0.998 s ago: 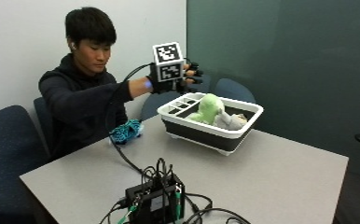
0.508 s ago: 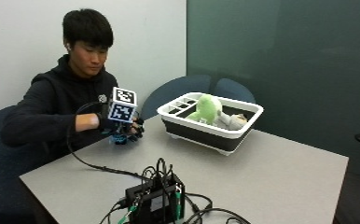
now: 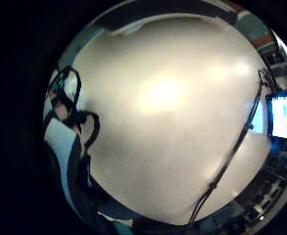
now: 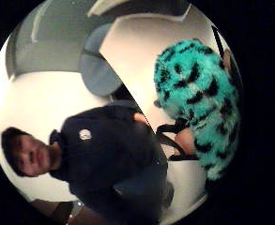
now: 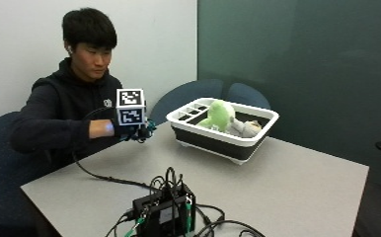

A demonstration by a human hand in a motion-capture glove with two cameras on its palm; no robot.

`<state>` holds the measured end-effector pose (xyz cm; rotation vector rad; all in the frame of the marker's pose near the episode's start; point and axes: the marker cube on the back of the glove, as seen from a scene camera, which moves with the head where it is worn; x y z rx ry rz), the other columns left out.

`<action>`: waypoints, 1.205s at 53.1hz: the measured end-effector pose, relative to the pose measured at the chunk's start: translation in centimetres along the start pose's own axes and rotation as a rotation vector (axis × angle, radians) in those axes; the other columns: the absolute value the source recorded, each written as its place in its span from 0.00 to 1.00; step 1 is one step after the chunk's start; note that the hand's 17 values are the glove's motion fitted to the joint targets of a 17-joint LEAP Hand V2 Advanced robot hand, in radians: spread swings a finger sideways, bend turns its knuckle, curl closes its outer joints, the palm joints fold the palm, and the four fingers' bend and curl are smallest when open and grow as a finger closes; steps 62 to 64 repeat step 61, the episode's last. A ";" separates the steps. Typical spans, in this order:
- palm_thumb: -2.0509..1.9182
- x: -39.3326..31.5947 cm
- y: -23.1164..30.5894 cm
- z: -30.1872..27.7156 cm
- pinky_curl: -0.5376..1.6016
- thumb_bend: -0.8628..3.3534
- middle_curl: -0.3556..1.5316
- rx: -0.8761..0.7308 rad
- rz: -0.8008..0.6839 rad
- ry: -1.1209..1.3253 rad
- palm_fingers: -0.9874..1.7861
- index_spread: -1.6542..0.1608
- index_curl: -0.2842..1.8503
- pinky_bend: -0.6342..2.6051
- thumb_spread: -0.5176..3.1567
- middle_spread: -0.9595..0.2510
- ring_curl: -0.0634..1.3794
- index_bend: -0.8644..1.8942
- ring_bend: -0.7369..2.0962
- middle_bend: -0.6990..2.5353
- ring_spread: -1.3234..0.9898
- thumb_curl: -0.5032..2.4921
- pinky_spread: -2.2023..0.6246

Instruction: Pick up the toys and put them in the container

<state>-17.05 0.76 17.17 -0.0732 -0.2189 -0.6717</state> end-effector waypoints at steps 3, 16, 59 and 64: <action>0.68 0.2 -1.1 -2.5 0.52 0.24 0.59 0.058 0.016 -0.059 0.78 0.82 0.16 0.56 0.41 0.64 0.51 0.45 0.71 0.51 0.42 0.39 0.64; 0.68 -0.2 -8.0 -14.8 0.54 0.24 0.64 0.414 0.016 -0.287 0.77 0.82 0.22 0.56 0.35 0.62 0.54 0.58 0.74 0.56 0.41 0.44 0.63; 0.58 4.2 -6.9 -13.5 0.43 0.20 0.43 0.423 0.251 -0.155 0.32 0.83 0.26 0.40 0.51 0.80 0.27 0.41 0.36 0.27 0.55 0.34 0.77; 0.58 4.5 -6.0 -13.5 0.42 0.20 0.43 0.415 0.251 -0.123 0.32 0.83 0.27 0.39 0.51 0.80 0.26 0.41 0.35 0.27 0.55 0.34 0.77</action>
